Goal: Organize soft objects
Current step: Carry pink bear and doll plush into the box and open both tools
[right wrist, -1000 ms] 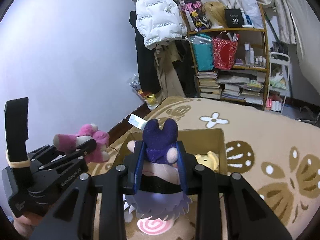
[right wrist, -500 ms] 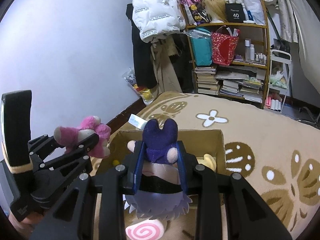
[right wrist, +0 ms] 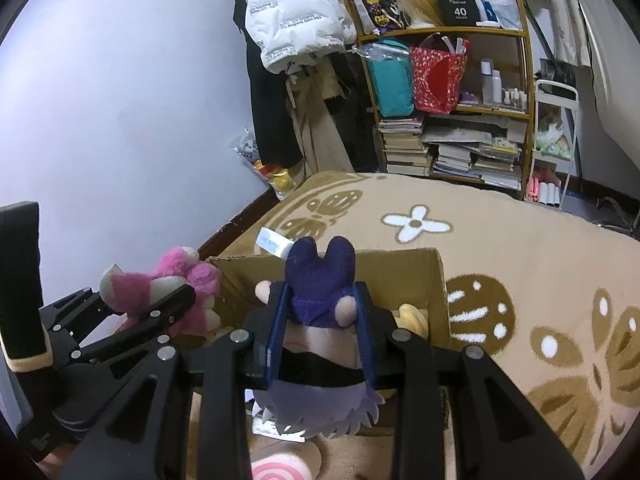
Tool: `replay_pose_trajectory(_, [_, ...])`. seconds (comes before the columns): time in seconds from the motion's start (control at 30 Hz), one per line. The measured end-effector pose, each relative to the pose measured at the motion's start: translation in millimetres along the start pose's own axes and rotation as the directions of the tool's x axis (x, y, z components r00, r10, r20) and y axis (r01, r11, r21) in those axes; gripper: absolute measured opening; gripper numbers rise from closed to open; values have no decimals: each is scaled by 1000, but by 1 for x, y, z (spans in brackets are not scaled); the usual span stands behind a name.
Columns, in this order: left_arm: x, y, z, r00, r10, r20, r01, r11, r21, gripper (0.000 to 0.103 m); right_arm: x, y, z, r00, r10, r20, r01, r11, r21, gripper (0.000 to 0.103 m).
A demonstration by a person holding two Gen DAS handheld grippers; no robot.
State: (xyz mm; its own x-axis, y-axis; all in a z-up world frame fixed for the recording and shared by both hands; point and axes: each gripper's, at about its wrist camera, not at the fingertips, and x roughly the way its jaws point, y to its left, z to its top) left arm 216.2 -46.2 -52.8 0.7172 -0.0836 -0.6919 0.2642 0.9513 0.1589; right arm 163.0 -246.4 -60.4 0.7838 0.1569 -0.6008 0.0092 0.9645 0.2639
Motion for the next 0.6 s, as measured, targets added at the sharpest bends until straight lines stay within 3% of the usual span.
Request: replay_pose_trajectory(0.6, [20, -1, -10, 998, 2, -61, -3, 1000, -12, 37, 15, -11, -7, 999, -23, -23, 24, 999, 43, 35])
